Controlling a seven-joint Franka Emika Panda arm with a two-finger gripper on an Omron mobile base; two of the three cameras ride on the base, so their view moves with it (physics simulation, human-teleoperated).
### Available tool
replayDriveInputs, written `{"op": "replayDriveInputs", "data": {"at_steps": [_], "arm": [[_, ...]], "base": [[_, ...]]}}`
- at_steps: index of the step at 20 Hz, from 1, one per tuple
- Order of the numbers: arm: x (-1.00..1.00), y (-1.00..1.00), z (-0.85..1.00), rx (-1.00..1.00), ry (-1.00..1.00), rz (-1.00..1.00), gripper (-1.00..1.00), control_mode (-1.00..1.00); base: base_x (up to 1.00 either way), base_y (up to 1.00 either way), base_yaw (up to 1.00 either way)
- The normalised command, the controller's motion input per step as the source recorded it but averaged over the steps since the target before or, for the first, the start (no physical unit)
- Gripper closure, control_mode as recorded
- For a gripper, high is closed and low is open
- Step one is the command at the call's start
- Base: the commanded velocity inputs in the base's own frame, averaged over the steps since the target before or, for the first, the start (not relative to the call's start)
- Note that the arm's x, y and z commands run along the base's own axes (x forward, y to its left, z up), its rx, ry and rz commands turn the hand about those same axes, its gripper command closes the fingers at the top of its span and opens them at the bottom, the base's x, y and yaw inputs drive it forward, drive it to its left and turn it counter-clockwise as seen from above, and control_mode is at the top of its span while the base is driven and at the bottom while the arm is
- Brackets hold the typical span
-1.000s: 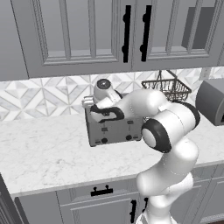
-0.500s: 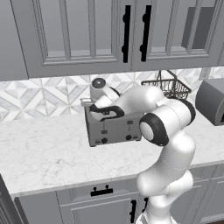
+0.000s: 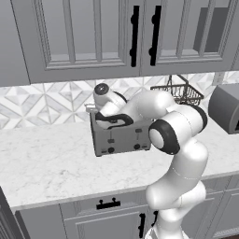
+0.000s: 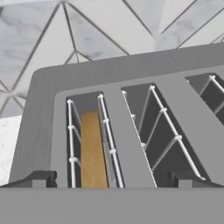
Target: Start the toaster. Once the lever pops up, take the bread to the plate on the dining counter.
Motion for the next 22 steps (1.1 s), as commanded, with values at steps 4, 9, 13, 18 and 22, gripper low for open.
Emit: {"op": "replayDriveInputs", "data": {"at_steps": [4, 9, 13, 18, 22], "arm": [[0.0, 0.38, 0.0, 0.0, -0.02, -0.06, -1.0, -1.0], [0.0, 0.35, -0.05, 0.0, -0.03, -0.04, 1.0, -1.0], [0.0, 0.29, -0.17, 0.0, -0.02, -0.02, 1.0, -1.0], [-0.03, 0.23, -0.17, 0.0, -0.04, -0.01, 1.0, -1.0], [0.0, 0.41, -0.06, 0.0, -0.04, 0.0, 1.0, -1.0]], "base": [[0.0, 0.0, 0.0], [0.0, 0.0, 0.0], [0.0, 0.0, 0.0], [0.0, 0.0, 0.0], [0.0, 0.0, 0.0]]}}
